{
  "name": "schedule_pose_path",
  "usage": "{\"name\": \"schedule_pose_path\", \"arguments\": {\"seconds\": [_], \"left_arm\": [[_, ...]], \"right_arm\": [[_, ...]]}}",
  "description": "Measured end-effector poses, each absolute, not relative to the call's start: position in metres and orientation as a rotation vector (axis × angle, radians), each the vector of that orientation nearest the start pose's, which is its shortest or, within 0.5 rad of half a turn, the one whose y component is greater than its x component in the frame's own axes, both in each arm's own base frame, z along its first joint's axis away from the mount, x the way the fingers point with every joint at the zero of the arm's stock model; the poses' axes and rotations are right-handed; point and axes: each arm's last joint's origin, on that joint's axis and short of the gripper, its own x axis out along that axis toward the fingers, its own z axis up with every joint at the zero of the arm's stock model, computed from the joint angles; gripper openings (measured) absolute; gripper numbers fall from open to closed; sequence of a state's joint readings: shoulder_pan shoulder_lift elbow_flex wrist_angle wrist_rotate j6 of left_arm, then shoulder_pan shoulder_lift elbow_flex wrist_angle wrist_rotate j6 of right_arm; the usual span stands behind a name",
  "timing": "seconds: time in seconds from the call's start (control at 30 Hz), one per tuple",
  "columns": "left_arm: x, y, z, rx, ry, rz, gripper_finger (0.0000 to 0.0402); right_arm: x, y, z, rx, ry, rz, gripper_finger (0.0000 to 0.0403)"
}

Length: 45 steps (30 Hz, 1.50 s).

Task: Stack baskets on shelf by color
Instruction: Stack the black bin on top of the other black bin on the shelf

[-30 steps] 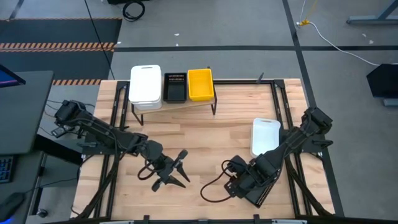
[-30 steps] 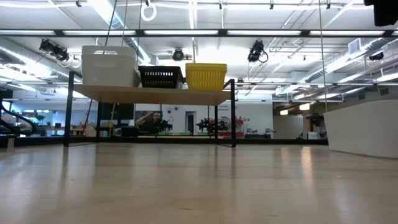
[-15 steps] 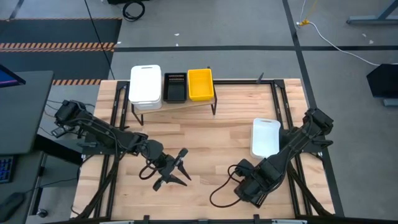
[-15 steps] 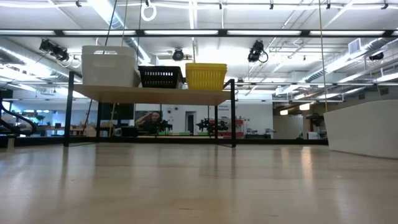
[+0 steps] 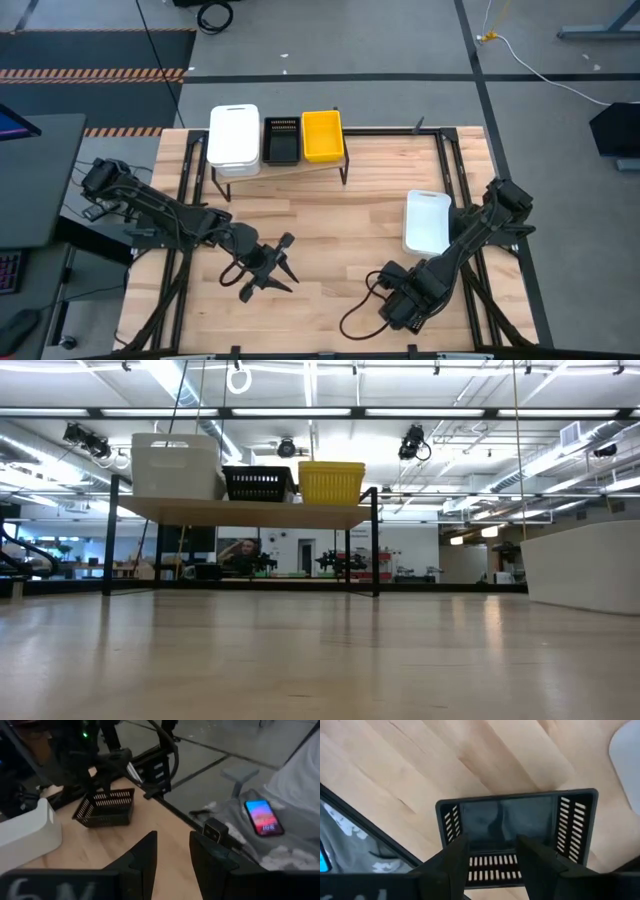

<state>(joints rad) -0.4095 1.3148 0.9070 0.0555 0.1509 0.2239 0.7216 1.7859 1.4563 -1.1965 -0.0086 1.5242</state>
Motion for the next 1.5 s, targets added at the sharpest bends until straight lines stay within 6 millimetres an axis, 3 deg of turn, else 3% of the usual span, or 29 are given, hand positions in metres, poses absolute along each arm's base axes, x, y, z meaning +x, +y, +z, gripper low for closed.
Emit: {"name": "schedule_pose_path", "arguments": {"seconds": [0.17,0.47,0.63,0.93,1.07,1.27,1.5], "left_arm": [[0.266,-0.12,0.283,0.24,0.304,-0.588,0.0121],[0.267,-0.12,0.283,0.216,0.312,-0.565,0.0121],[0.267,-0.12,0.283,0.212,0.314,-0.564,0.0121],[0.266,-0.119,0.281,0.235,0.331,-0.569,0.0121],[0.266,-0.119,0.281,0.24,0.331,-0.569,0.0121],[0.266,-0.119,0.28,0.241,0.34,-0.569,0.0121],[0.265,-0.119,0.279,0.242,0.349,-0.569,0.0121]], "right_arm": [[0.252,0.226,0.238,0.683,1.438,-0.577,0.0165],[0.262,0.256,0.194,0.721,1.603,-0.506,0.0165],[0.264,0.262,0.175,0.702,1.641,-0.528,0.0165],[0.266,0.261,0.169,0.677,1.601,-0.577,0.0161],[0.266,0.259,0.163,0.651,1.619,-0.609,0.0125],[0.271,0.258,0.162,0.651,1.594,-0.58,0.0018],[0.3,0.241,0.163,0.634,1.528,-0.402,0.0024]]}}
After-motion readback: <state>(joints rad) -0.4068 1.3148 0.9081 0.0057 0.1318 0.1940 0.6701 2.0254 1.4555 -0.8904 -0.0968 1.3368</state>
